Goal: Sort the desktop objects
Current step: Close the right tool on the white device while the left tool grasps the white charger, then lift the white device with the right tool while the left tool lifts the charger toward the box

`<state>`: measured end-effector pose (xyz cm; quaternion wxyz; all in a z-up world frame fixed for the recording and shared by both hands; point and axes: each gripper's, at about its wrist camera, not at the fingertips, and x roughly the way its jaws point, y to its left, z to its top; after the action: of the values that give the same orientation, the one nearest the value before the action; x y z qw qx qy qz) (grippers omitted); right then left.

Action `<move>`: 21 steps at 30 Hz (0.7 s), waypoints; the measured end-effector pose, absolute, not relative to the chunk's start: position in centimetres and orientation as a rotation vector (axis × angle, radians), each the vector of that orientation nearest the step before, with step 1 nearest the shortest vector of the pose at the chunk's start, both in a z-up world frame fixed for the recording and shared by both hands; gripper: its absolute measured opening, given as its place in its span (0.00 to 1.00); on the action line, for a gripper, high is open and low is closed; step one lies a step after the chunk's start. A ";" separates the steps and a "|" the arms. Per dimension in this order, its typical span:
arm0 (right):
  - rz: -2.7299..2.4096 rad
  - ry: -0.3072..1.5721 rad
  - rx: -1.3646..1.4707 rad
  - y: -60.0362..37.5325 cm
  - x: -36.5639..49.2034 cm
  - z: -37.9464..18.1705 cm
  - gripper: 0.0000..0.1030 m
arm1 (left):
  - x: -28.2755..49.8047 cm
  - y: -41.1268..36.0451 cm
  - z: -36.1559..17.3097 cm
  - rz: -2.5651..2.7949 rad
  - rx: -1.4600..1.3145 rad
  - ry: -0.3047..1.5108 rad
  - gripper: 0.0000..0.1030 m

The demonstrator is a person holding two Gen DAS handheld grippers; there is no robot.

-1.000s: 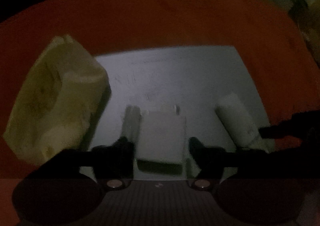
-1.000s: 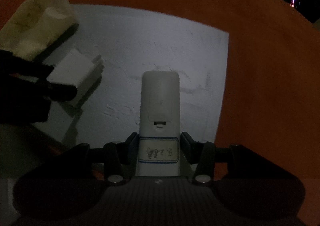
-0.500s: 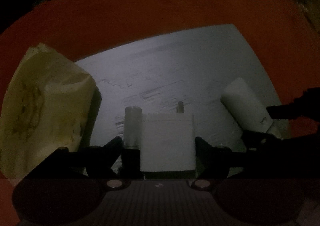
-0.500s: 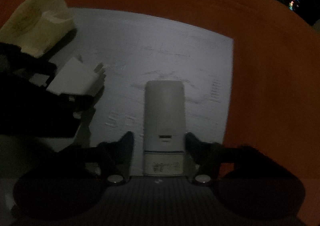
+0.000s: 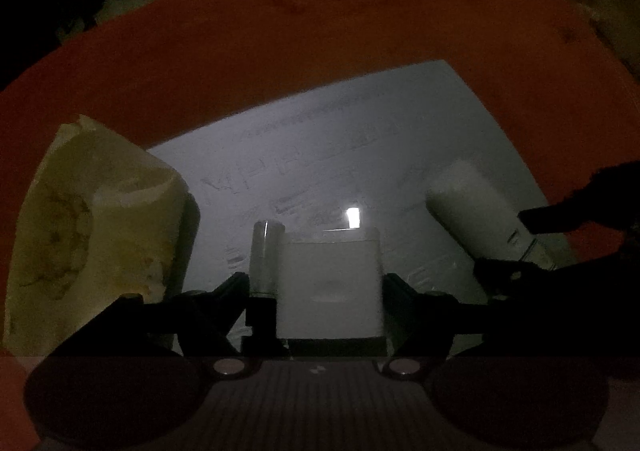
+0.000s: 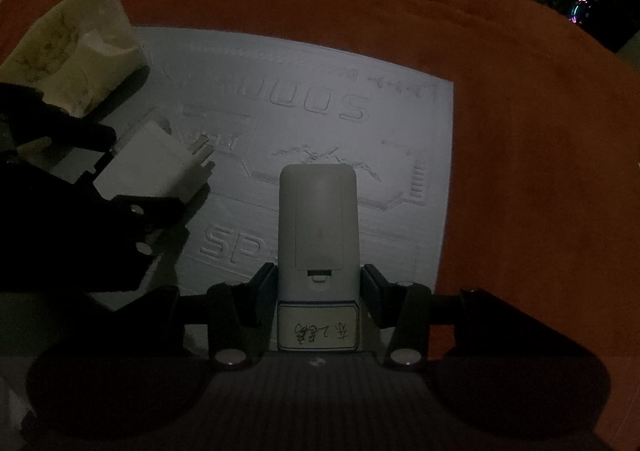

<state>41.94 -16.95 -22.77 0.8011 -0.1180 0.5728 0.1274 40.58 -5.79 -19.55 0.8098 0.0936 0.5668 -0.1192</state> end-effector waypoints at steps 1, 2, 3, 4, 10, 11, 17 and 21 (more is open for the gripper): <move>0.273 1.230 -0.253 -17.0 41.9 -22.8 0.47 | 40.9 -6.1 -19.7 -0.262 0.196 1.211 0.57; 0.273 1.231 -0.250 -17.1 41.9 -22.8 0.47 | 40.8 -6.1 -19.5 -0.277 0.193 1.216 0.50; 0.273 1.232 -0.246 -17.1 41.9 -22.8 0.47 | 40.9 -6.2 -19.5 -0.282 0.199 1.226 0.50; 0.273 1.233 -0.249 -17.1 42.0 -22.7 0.47 | 40.9 -6.2 -19.5 -0.283 0.202 1.236 0.50; 0.269 1.242 -0.255 -17.1 42.1 -22.8 0.48 | 40.9 -5.6 -19.7 -0.308 0.192 1.235 0.53; 0.272 1.242 -0.253 -17.1 42.1 -22.9 0.48 | 40.9 -5.7 -19.8 -0.317 0.194 1.226 0.53; 0.271 1.246 -0.257 -16.9 42.4 -23.1 0.48 | 41.5 -6.8 -21.5 -0.328 0.229 1.260 0.58; 0.280 1.258 -0.263 -16.5 42.7 -23.3 0.49 | 41.8 -7.7 -21.9 -0.300 0.270 1.287 0.50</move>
<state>42.65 -16.53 -23.32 0.7913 -0.1223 0.5847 0.1303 41.79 -7.66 -21.89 0.7811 0.1251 0.5958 -0.1388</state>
